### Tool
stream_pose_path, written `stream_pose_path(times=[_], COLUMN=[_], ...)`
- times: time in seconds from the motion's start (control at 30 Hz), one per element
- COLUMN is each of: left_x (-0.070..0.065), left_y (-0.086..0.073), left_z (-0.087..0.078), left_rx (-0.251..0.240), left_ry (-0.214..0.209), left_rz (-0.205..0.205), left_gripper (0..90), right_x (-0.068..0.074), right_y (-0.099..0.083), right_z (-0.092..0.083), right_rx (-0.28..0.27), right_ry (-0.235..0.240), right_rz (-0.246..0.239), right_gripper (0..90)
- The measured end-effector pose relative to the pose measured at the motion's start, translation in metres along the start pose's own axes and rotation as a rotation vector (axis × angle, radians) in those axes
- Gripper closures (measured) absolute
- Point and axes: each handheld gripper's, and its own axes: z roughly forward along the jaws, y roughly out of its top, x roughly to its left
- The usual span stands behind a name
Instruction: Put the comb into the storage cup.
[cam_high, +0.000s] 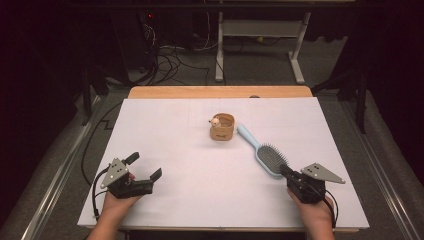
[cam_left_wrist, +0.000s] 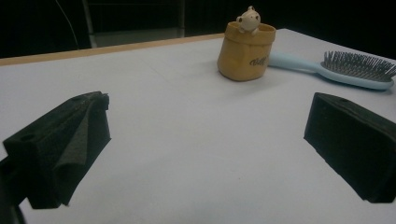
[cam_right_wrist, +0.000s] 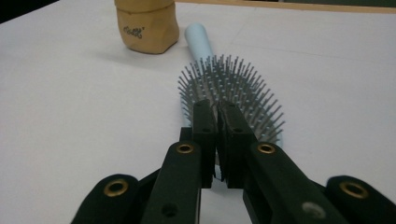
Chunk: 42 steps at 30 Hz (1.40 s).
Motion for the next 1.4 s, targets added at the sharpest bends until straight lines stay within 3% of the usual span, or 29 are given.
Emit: stream_pose_path(times=[0.4,0.53,0.9,1.4], left_x=[-0.001,-0.001,-0.001,-0.001], left_y=[0.0,-0.001,-0.001,-0.001], left_z=[0.001,0.001,0.001,0.001], left_rx=[0.006,0.009,0.002,-0.001], left_ry=[0.001,-0.004,-0.014,-0.017], left_rz=[0.012,0.008,0.004,0.005], left_gripper=[1.1,1.1,1.1,1.1], right_x=[-0.015,-0.019,-0.021,-0.019], right_y=[-0.004,-0.006,-0.006,-0.003], right_z=[-0.011,-0.011,-0.011,-0.014], right_rx=[-0.036,-0.028,-0.052,-0.124], right_ry=[0.023,0.041,0.022,0.035], right_rz=[0.05,0.061,0.054,0.059], right_gripper=[69.5,56.5,27.4,11.0])
